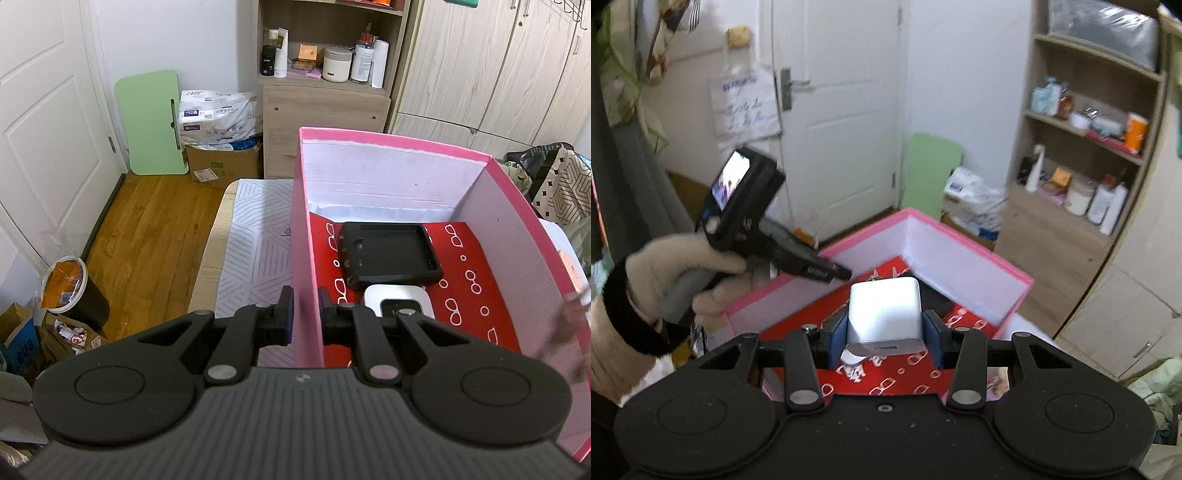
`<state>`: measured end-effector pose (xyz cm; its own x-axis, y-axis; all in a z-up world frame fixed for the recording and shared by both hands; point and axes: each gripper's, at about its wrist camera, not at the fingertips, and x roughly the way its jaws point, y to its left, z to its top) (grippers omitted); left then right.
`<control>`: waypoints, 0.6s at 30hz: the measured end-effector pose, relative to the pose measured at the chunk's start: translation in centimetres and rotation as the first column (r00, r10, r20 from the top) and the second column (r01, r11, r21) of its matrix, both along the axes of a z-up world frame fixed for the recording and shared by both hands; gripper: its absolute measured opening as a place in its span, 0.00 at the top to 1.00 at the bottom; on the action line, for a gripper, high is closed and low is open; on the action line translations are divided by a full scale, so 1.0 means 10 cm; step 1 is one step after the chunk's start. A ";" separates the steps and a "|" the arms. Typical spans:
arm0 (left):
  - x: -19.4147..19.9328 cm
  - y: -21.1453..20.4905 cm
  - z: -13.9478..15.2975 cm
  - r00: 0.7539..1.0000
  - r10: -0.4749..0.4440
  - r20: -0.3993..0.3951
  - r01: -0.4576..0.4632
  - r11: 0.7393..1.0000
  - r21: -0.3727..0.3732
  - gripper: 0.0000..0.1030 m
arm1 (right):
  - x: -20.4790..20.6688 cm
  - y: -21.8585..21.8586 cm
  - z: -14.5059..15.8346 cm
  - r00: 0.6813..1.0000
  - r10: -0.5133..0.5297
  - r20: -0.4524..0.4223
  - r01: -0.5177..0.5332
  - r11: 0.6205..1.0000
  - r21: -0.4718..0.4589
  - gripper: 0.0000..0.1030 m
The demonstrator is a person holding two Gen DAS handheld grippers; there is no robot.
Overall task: Organize rigid objects
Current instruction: 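Carry the white charger cube into the pink box and open the right tool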
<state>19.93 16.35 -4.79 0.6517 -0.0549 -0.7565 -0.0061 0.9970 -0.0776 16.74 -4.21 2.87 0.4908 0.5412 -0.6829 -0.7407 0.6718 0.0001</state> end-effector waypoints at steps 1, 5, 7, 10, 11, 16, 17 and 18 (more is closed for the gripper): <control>0.00 0.00 0.00 1.000 0.000 0.000 0.000 1.000 0.001 0.88 | 0.03 0.04 -0.06 1.000 0.005 -0.012 -0.005 1.000 -0.014 0.53; 0.01 0.00 0.00 1.000 -0.001 0.000 0.001 1.000 0.001 0.88 | 0.15 0.18 -0.32 0.999 0.008 -0.044 -0.012 0.996 -0.089 0.53; 0.01 0.00 0.00 1.000 0.001 0.000 -0.001 1.000 0.003 0.88 | 0.20 0.25 -0.44 0.999 0.011 -0.034 -0.015 0.989 -0.146 0.53; 0.00 0.00 0.00 1.000 0.000 0.000 0.000 1.000 0.001 0.88 | 0.27 0.35 -0.57 1.000 0.018 -0.002 -0.017 0.974 -0.225 0.53; 0.00 0.00 0.00 1.000 0.000 0.001 0.000 1.000 0.000 0.88 | 0.29 0.39 -0.60 1.000 0.021 0.013 -0.017 0.968 -0.252 0.53; 0.01 0.00 0.00 1.000 0.001 0.000 -0.001 1.000 0.000 0.88 | 0.39 0.55 -0.73 0.998 0.055 0.030 -0.042 0.938 -0.344 0.53; 0.01 0.00 0.00 1.000 0.000 0.000 0.000 1.000 0.002 0.88 | 0.42 0.57 -0.74 0.998 0.058 0.014 -0.049 0.938 -0.343 0.53; 0.01 0.00 0.00 1.000 0.000 0.000 0.000 1.000 0.004 0.88 | 0.44 0.58 -0.74 0.998 0.056 -0.001 -0.053 0.939 -0.340 0.53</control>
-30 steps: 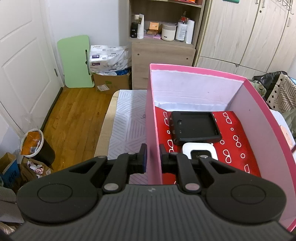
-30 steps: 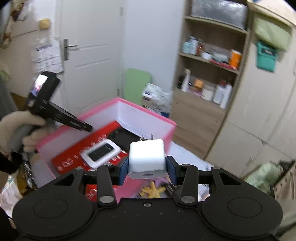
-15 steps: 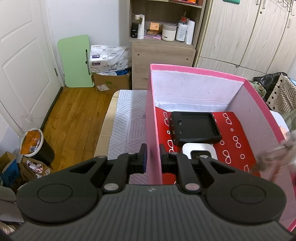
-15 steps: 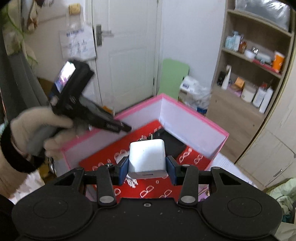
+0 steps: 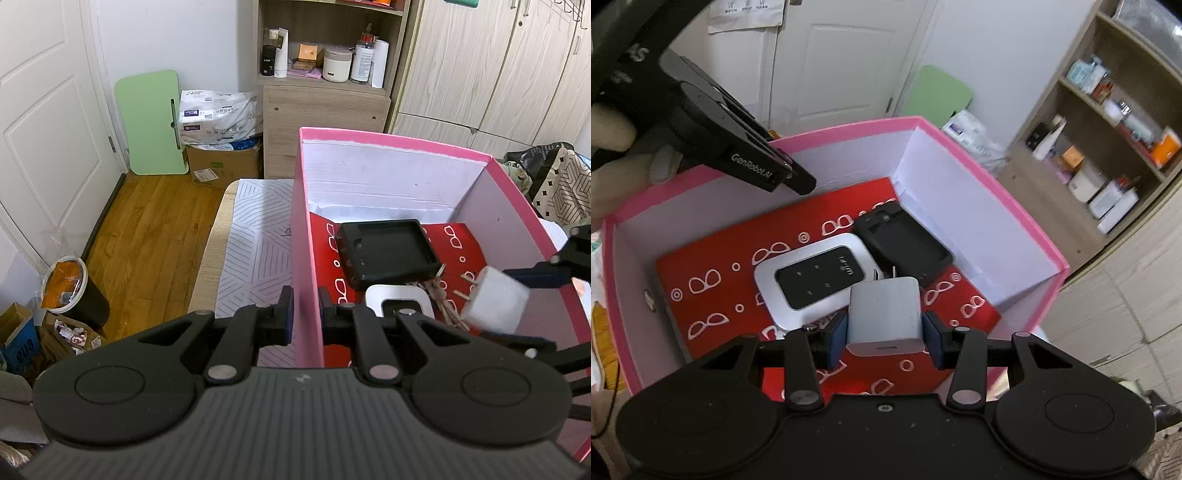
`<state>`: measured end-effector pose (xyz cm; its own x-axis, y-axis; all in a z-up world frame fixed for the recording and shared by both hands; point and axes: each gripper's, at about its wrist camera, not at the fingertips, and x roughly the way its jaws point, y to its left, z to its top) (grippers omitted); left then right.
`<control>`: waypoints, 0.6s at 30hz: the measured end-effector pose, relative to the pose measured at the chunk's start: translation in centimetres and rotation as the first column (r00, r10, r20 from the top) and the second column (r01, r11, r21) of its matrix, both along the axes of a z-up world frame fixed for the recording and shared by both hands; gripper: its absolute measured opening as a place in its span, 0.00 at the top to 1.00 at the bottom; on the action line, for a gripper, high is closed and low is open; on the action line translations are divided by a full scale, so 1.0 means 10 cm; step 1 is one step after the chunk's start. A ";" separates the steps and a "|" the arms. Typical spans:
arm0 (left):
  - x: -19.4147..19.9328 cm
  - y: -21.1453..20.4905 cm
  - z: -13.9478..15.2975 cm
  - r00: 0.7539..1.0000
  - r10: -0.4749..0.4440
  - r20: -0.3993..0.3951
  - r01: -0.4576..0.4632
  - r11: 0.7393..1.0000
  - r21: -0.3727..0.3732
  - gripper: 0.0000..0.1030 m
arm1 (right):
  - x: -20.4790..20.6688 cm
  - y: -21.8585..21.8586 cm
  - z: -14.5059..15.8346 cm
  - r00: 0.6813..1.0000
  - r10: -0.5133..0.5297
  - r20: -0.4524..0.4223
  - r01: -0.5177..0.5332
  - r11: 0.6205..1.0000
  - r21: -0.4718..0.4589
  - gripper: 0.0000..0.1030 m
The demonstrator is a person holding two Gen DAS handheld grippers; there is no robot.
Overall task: Organize rigid objects
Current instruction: 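Carry the white charger cube into the pink box and open the right tool, then move the right tool to the pink round container and grasp it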
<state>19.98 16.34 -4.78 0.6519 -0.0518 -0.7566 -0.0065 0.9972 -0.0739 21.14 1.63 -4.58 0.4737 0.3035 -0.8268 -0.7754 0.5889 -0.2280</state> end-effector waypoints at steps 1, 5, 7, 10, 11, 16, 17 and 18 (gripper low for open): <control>0.00 0.00 0.00 1.000 0.000 0.000 0.000 1.000 0.001 0.88 | 0.02 0.01 -0.01 1.000 -0.003 -0.014 0.003 1.000 0.000 0.53; 0.00 0.00 0.00 1.000 0.001 0.000 -0.001 1.000 0.000 0.88 | 0.12 0.02 -0.03 0.994 -0.045 -0.097 0.047 0.999 0.019 0.52; 0.00 0.00 0.00 1.000 0.000 -0.001 0.000 1.000 0.001 0.88 | 0.14 -0.02 -0.01 0.988 -0.073 -0.135 0.081 0.995 0.056 0.46; 0.01 -0.01 0.00 1.000 0.000 -0.002 0.000 1.000 0.005 0.88 | 0.17 -0.12 0.09 0.986 -0.104 -0.133 0.119 0.987 0.106 0.44; 0.00 -0.01 0.00 1.000 0.000 -0.002 0.000 1.000 0.005 0.88 | 0.17 -0.19 0.16 0.983 -0.110 -0.145 0.131 0.981 0.140 0.44; 0.02 0.00 -0.02 1.000 0.000 -0.011 0.000 1.000 0.015 0.88 | 0.10 -0.60 0.45 0.966 -0.149 -0.209 0.206 0.936 0.284 0.44; 0.03 -0.01 -0.02 1.000 -0.001 -0.012 0.001 1.000 0.017 0.88 | 0.07 -0.70 0.49 0.963 -0.161 -0.216 0.224 0.925 0.308 0.44; 0.03 -0.01 -0.03 1.000 -0.001 -0.014 0.001 1.000 0.018 0.88 | 0.05 -0.80 0.53 0.960 -0.172 -0.221 0.239 0.914 0.328 0.44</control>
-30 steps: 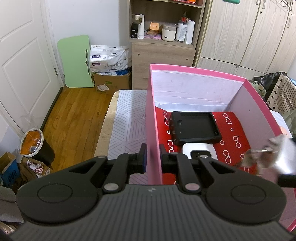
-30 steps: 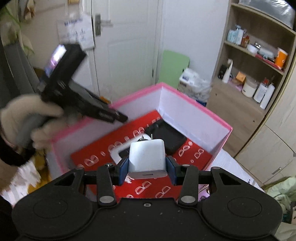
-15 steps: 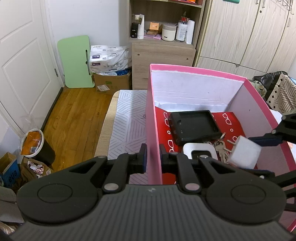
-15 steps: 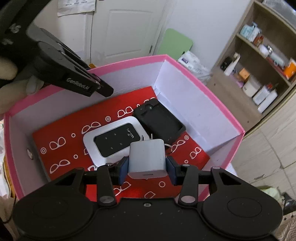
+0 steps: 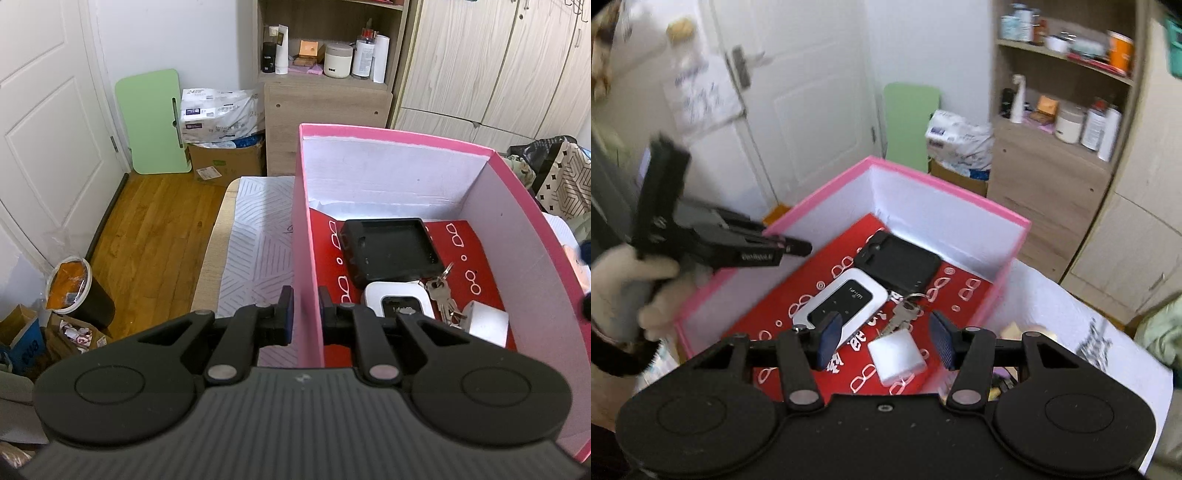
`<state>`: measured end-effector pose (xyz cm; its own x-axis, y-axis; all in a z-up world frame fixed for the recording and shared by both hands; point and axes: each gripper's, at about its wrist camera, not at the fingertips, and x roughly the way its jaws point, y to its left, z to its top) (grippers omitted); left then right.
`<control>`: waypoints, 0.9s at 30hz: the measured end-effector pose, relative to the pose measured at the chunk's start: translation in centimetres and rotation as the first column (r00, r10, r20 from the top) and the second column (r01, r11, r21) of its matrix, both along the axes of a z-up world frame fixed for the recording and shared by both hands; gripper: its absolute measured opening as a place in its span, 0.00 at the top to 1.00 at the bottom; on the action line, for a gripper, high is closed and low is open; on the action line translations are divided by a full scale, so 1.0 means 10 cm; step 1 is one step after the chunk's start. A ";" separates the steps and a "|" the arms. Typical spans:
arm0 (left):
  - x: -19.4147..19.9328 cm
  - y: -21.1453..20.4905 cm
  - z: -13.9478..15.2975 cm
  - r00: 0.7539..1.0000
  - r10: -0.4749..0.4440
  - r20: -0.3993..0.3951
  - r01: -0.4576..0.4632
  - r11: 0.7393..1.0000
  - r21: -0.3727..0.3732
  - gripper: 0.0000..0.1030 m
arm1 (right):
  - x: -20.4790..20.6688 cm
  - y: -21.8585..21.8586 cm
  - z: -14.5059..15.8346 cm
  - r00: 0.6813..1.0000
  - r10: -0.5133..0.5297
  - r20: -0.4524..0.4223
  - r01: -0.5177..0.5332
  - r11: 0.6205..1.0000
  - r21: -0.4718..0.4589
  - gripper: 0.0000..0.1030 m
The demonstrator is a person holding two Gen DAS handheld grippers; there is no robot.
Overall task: Organize rigid objects
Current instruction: 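Move the right tool to the pink round container and grasp it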
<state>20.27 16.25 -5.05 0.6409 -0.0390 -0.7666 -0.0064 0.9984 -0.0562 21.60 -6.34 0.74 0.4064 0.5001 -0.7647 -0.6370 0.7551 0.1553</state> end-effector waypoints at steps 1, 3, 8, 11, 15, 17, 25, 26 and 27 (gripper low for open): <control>0.00 0.00 -0.01 1.000 0.000 -0.005 0.000 1.000 -0.003 0.88 | -0.03 -0.11 0.03 1.000 -0.020 -0.001 0.020 1.000 0.019 0.44; 0.02 0.00 -0.01 1.000 0.004 -0.015 -0.005 1.000 -0.008 0.88 | -0.05 -0.31 0.08 0.998 -0.063 -0.006 0.063 0.997 0.044 0.44; 0.05 -0.09 -0.02 0.998 -0.014 -0.058 0.017 0.998 0.060 0.88 | -0.07 -0.79 0.05 0.982 -0.187 -0.030 0.189 0.980 0.059 0.44; 0.04 -0.17 -0.02 0.994 -0.056 -0.096 0.065 0.993 0.100 0.88 | -0.06 -1.05 0.01 0.967 -0.253 -0.038 0.255 0.966 0.037 0.44; -0.03 -0.22 0.02 0.984 -0.088 -0.154 0.108 0.986 0.124 0.88 | -0.05 -1.29 -0.15 0.950 -0.314 0.007 0.314 0.949 -0.015 0.40; -0.07 -0.24 0.06 0.979 -0.103 -0.176 0.127 0.983 0.131 0.87 | -0.03 -1.38 -0.28 0.942 -0.333 0.034 0.334 0.942 -0.035 0.37; -0.15 -0.22 0.12 0.954 -0.096 -0.285 0.132 0.985 0.109 0.86 | 0.16 -1.66 -0.87 0.905 -0.426 0.013 0.425 0.905 0.017 0.20; -0.16 -0.22 0.12 0.954 -0.087 -0.289 0.125 0.985 0.117 0.86 | 0.19 -1.68 -0.92 0.899 -0.436 0.025 0.436 0.900 0.024 0.20; -0.16 -0.22 0.11 0.953 -0.080 -0.291 0.121 0.985 0.125 0.87 | 0.21 -1.71 -0.97 0.894 -0.447 0.027 0.446 0.895 0.031 0.20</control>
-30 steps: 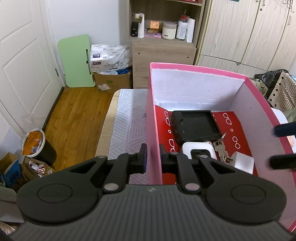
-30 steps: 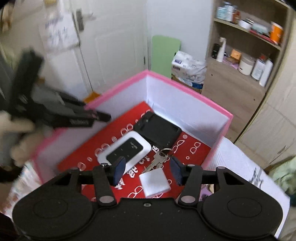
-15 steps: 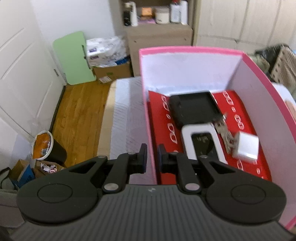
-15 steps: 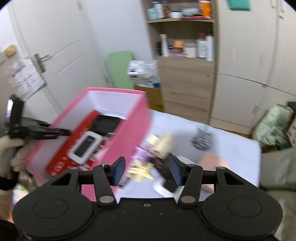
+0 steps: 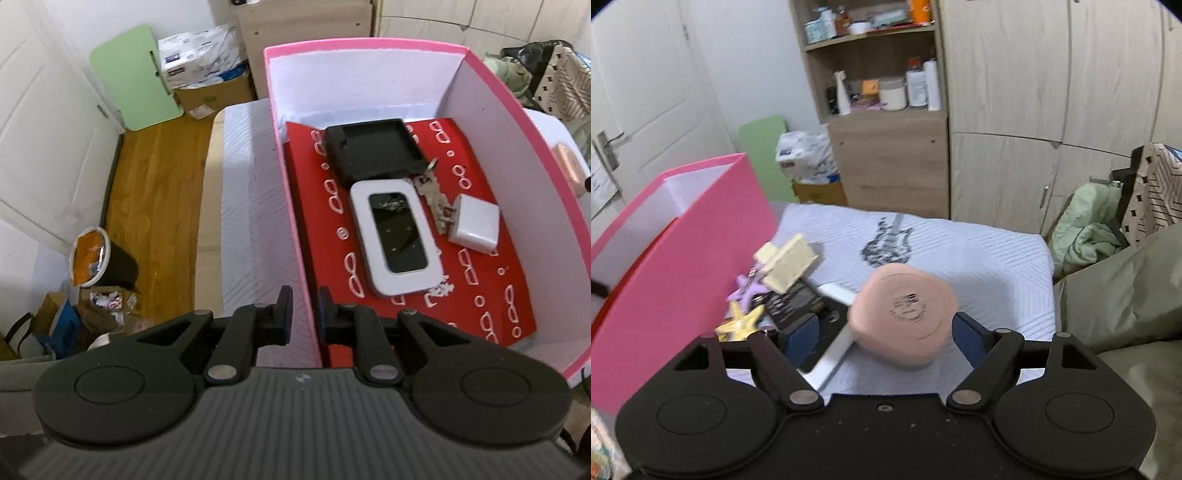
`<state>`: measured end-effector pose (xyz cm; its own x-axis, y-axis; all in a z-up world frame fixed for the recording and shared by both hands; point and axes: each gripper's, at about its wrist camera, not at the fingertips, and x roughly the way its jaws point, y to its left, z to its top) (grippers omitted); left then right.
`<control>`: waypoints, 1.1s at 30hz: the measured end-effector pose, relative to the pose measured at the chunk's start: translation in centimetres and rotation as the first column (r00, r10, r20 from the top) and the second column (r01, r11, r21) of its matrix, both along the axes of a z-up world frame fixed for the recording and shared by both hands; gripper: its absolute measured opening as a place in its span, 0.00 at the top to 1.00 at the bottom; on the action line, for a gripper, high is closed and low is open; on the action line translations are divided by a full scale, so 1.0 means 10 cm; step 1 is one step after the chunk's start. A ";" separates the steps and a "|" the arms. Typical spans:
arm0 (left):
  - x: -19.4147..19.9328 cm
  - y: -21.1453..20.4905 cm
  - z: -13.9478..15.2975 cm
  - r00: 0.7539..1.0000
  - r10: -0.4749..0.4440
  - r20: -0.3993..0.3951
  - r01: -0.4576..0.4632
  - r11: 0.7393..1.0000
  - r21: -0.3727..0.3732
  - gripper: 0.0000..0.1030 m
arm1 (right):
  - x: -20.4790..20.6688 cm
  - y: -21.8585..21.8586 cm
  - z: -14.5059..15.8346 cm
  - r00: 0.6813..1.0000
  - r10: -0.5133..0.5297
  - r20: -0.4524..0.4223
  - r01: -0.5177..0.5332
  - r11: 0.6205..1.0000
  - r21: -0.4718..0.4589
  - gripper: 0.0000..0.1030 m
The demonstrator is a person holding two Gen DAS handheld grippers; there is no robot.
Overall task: Organize rigid objects
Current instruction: 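Move the right tool to the pink round container and grasp it, then lift the pink round container with the right tool over the box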
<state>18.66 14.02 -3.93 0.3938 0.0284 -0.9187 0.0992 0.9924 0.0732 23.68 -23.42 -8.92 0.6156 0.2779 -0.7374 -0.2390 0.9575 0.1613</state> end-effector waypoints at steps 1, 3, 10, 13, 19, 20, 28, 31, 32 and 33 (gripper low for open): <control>-0.01 0.00 0.00 1.000 0.004 0.001 -0.004 1.000 0.001 0.88 | 0.02 -0.04 -0.04 1.000 -0.009 0.005 0.009 1.000 0.013 0.19; -0.03 0.00 0.01 1.000 0.005 0.007 -0.005 1.000 -0.002 0.92 | 0.05 -0.13 -0.12 1.000 -0.026 0.011 0.026 0.998 0.062 0.17; -0.03 -0.03 0.01 1.000 0.031 0.002 -0.031 1.000 -0.001 0.96 | 0.22 -0.18 -0.36 1.000 -0.019 -0.009 0.020 0.988 0.152 0.15; -0.03 -0.04 0.02 0.999 0.039 0.013 -0.039 0.999 0.003 0.96 | 0.29 -0.12 -0.45 1.000 -0.007 -0.022 0.010 0.993 0.122 0.14; -0.07 -0.04 0.06 0.998 0.048 0.028 -0.048 0.999 0.004 0.96 | 0.20 -0.08 -0.44 0.999 0.016 0.037 -0.018 0.998 0.061 0.18; -0.07 -0.04 0.06 0.998 0.047 0.032 -0.047 0.999 0.004 0.96 | 0.16 -0.07 -0.42 0.998 0.021 0.055 -0.024 0.999 0.046 0.18; -0.11 -0.06 0.08 0.998 0.045 0.049 -0.046 0.999 0.013 0.96 | -0.15 -0.09 -0.22 0.993 0.026 0.112 -0.027 1.000 0.013 0.18; -0.11 -0.05 0.09 0.998 0.044 0.049 -0.044 0.999 0.006 0.96 | -0.29 -0.08 -0.05 0.988 0.040 0.149 -0.043 0.999 0.016 0.18; -0.12 -0.05 0.10 0.998 0.038 0.055 -0.039 0.999 0.009 0.96 | -0.34 -0.07 0.02 0.986 0.048 0.161 -0.051 0.999 0.015 0.18; -0.13 -0.05 0.09 0.998 0.030 0.060 -0.031 0.999 0.013 0.96 | -0.38 -0.03 0.10 0.982 0.067 0.178 -0.070 0.997 0.010 0.18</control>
<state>17.41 13.48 -2.99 0.4466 0.0535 -0.8931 0.0637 0.9938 0.0914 19.84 -23.76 -7.95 0.7152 0.3350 -0.6134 -0.3304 0.9354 0.1256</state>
